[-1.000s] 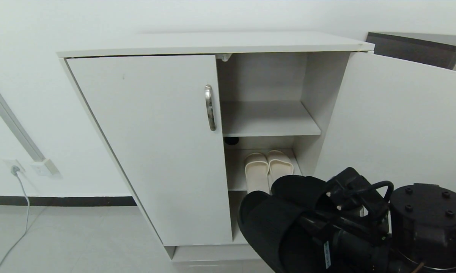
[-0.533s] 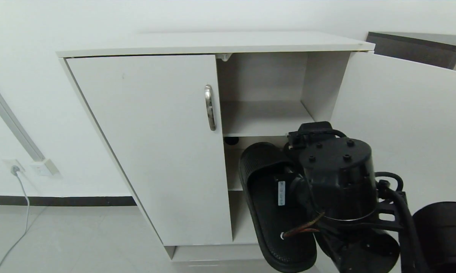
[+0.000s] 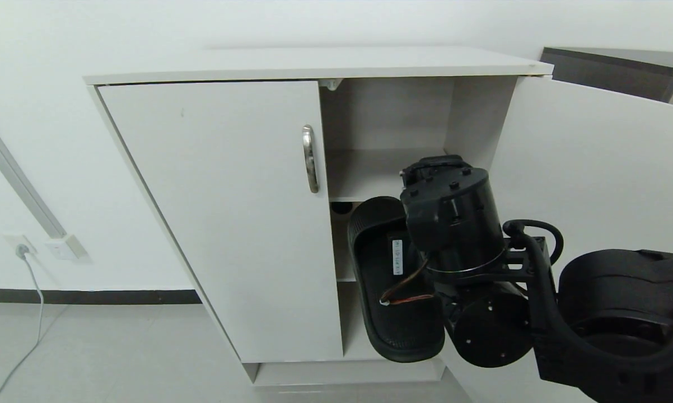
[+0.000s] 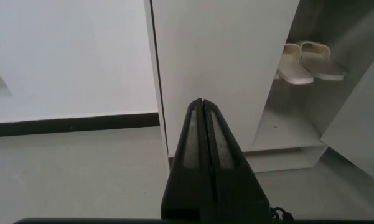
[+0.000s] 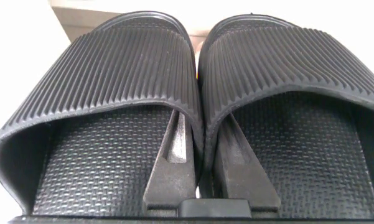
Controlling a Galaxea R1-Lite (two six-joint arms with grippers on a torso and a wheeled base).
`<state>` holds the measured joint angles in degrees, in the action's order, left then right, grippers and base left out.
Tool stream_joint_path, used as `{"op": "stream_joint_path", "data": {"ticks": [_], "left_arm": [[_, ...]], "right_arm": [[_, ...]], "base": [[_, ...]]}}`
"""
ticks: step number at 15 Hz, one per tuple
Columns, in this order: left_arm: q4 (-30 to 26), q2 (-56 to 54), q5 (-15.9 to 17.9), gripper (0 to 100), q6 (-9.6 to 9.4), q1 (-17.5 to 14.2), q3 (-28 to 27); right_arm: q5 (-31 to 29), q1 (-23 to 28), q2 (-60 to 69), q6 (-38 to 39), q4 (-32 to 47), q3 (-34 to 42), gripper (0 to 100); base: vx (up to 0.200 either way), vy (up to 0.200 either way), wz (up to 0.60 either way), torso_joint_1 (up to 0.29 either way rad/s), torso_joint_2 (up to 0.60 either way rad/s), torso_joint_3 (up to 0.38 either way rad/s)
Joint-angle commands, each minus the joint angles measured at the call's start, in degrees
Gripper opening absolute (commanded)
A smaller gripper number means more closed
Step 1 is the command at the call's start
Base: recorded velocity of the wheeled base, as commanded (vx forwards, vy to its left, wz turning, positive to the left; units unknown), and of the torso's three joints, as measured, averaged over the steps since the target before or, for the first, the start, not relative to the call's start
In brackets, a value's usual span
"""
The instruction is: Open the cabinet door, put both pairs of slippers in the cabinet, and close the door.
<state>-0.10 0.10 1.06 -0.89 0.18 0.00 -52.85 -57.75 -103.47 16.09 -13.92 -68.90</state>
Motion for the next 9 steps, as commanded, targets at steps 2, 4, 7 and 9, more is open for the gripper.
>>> {"op": "stream_joint_path", "data": {"ticks": [2, 4, 7, 9], "left_arm": [[0.01, -0.01, -0.01, 0, 0.01, -0.01, 0.0], [0.01, -0.01, -0.01, 0, 0.01, 0.08, 0.0], [0.01, -0.01, -0.01, 0, 0.01, -0.01, 0.0], [0.01, -0.01, -0.01, 0, 0.01, -0.01, 0.0]], "right_arm": [[0.29, 0.88, -0.41, 0.08, -0.14, -0.18, 0], [0.38, 1.15, -0.41, 0.52, -0.67, -0.27, 0], [0.46, 1.15, -0.41, 0.52, -1.55, -1.06, 0], [0.55, 1.23, -0.41, 0.52, -1.55, -1.06, 0]], "base": [[0.0, 0.0, 0.0, 0.0, 0.0, 0.0], [0.1, 0.0, 0.0, 0.001, 0.0, 0.001], [0.2, 0.0, 0.0, -0.001, 0.0, 0.005], [0.2, 0.0, 0.0, 0.002, 0.0, 0.005]]}}
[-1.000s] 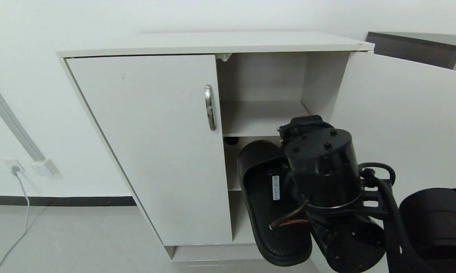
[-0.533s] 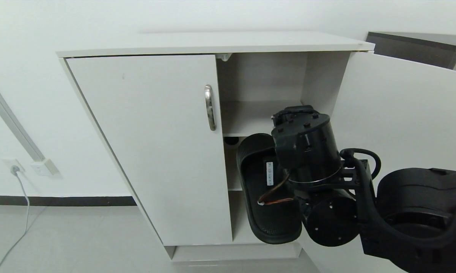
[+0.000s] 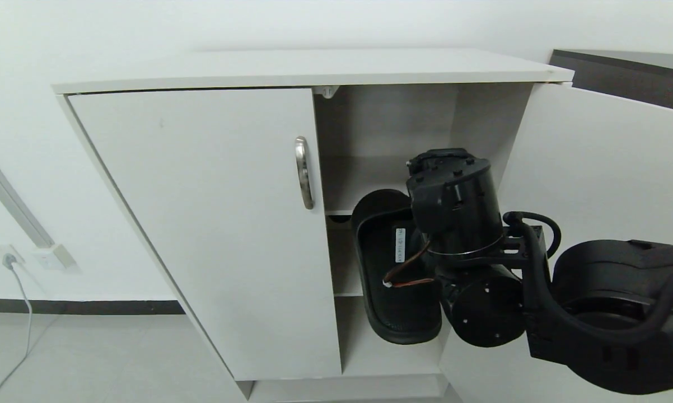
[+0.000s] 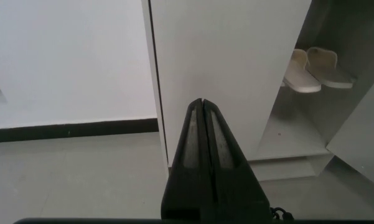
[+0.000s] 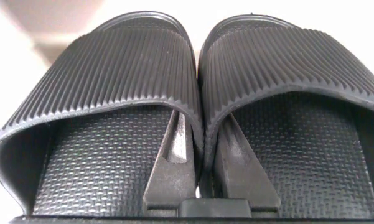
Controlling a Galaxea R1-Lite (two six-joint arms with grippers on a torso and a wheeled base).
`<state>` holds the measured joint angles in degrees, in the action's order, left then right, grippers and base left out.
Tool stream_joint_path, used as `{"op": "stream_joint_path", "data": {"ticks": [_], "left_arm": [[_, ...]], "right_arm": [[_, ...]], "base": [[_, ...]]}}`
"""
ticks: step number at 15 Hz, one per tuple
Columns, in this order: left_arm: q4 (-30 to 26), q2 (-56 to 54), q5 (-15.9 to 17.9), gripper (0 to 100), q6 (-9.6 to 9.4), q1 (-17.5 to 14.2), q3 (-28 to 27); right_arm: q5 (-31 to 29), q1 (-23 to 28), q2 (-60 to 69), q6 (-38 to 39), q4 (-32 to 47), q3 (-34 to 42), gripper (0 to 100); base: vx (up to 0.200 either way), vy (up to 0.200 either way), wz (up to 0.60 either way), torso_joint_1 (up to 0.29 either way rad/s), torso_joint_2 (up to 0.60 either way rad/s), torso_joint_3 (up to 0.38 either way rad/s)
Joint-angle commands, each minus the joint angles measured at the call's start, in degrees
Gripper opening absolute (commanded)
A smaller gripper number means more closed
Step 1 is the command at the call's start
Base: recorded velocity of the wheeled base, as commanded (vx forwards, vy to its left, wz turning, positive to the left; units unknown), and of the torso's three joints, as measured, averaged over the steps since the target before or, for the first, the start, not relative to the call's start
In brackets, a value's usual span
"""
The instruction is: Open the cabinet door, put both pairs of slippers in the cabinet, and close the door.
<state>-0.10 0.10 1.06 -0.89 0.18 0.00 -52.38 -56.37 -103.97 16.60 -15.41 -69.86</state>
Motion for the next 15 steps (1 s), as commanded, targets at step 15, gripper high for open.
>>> {"op": "stream_joint_path", "data": {"ticks": [15], "left_arm": [[0.01, -0.01, -0.01, 0, -0.08, -0.01, 0.0]], "right_arm": [[7.38, 8.38, -9.76, -2.19, 0.29, -12.84, 0]], "base": [[0.027, 0.0, 0.0, 0.0, 0.0, 0.001]]}}
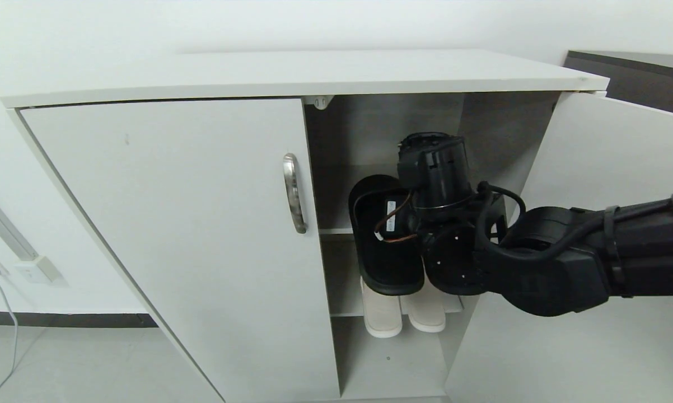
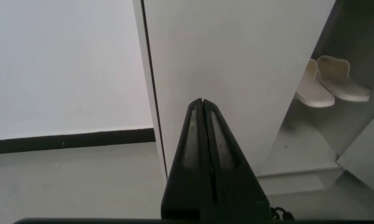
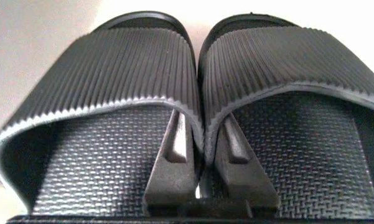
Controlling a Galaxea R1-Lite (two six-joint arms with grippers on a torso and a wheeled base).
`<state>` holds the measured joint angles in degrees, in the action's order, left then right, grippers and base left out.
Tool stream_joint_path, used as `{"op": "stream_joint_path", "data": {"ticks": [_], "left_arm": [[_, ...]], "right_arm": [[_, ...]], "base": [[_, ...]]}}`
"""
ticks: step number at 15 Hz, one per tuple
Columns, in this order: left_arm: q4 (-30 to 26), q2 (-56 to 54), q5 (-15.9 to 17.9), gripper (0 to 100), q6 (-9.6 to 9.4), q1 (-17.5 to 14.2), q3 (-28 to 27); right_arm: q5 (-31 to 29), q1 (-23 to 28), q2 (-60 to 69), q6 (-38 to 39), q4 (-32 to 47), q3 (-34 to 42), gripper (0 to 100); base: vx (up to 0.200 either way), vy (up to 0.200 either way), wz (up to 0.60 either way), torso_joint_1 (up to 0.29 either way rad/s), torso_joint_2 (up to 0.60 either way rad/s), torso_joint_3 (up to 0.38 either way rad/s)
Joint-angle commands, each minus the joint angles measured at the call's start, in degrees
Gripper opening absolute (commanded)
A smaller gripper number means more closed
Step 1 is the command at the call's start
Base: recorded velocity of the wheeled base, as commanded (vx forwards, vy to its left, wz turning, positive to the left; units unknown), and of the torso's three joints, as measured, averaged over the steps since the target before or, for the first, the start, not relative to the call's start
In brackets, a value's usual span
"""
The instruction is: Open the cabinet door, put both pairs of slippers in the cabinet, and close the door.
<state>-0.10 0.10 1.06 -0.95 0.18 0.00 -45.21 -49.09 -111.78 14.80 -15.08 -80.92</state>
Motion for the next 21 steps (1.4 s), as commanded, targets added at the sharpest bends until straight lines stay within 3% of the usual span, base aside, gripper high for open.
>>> {"op": "stream_joint_path", "data": {"ticks": [1, 6, 11, 21], "left_arm": [[0.01, -0.01, -0.01, 0, -0.02, -0.01, 0.0], [0.01, -0.01, -0.01, 0, -0.1, -0.01, 0.0], [0.01, -0.01, -0.01, 0, -0.1, -0.01, 0.0], [0.01, -0.01, -0.01, 0, -0.1, -0.01, 0.0]], "right_arm": [[1.09, 1.63, -2.57, -1.0, -0.13, -2.84, 0], [2.59, 4.09, -6.44, -2.23, 2.25, -9.87, 0], [2.94, 5.85, -10.48, -1.88, 10.25, -21.91, 0], [4.61, 7.17, -12.41, -1.88, 10.42, -23.14, 0]], "base": [[0.0, 0.0, 0.0, 0.0, 0.0, 0.0], [0.0, 0.0, 0.0, 0.0, 0.0, 0.0], [0.0, 0.0, 0.0, 0.0, 0.0, 0.0], [0.0, 0.0, 0.0, 0.0, 0.0, 0.0]]}}
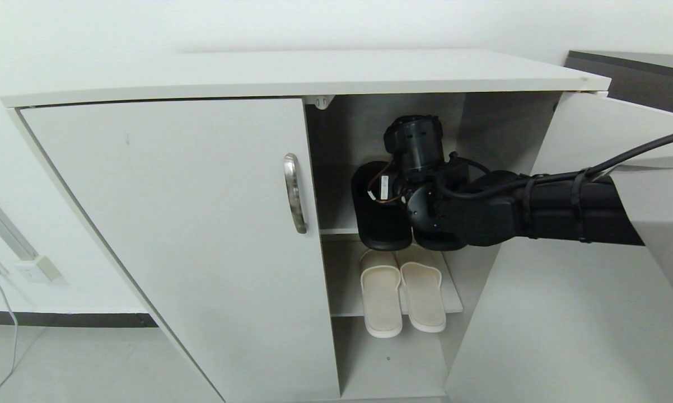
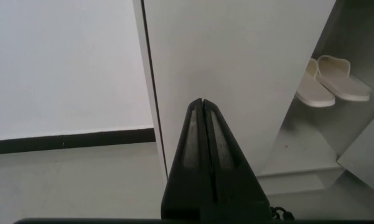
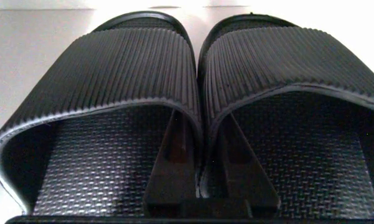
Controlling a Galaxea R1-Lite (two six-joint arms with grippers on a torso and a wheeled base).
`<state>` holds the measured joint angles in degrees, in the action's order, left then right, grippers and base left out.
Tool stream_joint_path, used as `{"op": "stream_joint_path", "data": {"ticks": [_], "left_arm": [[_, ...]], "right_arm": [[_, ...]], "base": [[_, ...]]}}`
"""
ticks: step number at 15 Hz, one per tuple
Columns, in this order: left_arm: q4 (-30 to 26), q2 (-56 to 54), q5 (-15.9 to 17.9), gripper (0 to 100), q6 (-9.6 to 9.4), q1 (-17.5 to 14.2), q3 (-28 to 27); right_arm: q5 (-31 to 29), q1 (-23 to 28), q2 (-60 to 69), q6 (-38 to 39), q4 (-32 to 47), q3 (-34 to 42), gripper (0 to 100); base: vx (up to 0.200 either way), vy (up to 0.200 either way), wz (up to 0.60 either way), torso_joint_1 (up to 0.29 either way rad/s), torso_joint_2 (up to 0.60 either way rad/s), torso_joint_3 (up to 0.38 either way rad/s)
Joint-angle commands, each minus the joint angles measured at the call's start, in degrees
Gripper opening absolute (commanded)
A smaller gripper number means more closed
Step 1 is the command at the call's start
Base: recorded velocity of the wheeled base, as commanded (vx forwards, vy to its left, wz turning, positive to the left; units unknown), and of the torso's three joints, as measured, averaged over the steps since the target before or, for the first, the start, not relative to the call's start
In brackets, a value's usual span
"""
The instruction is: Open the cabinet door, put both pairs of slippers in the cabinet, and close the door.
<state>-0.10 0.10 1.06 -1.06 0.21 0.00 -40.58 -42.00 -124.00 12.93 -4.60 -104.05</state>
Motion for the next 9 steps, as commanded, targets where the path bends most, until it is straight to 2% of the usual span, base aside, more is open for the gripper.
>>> {"op": "stream_joint_path", "data": {"ticks": [1, 3, 4, 9], "left_arm": [[0.01, -0.01, -0.01, 0, 0.01, -0.03, 0.0], [0.01, -0.01, -0.01, 0, 0.01, -0.03, 0.0], [0.01, -0.01, -0.01, 0, 0.01, 0.06, 0.0], [0.01, -0.01, -0.01, 0, 0.01, -0.03, 0.0]], "right_arm": [[-0.02, 0.07, -0.19, -0.01, -0.06, -0.02, 0], [-0.02, 0.07, -0.19, -0.01, 0.03, -0.02, 0], [-0.11, 0.07, -0.19, -0.01, 0.03, 0.07, 100], [-0.64, -1.33, 3.07, 0.16, 0.03, 4.38, 100]], "base": [[0.0, 0.0, 0.0, 0.0, 0.0, 0.0], [0.0, 0.0, 0.0, 0.0, 0.0, 0.0], [0.0, 0.0, 0.0, 0.0, 0.0, 0.0], [0.0, 0.0, 0.0, 0.0, 0.0, 0.0]]}}
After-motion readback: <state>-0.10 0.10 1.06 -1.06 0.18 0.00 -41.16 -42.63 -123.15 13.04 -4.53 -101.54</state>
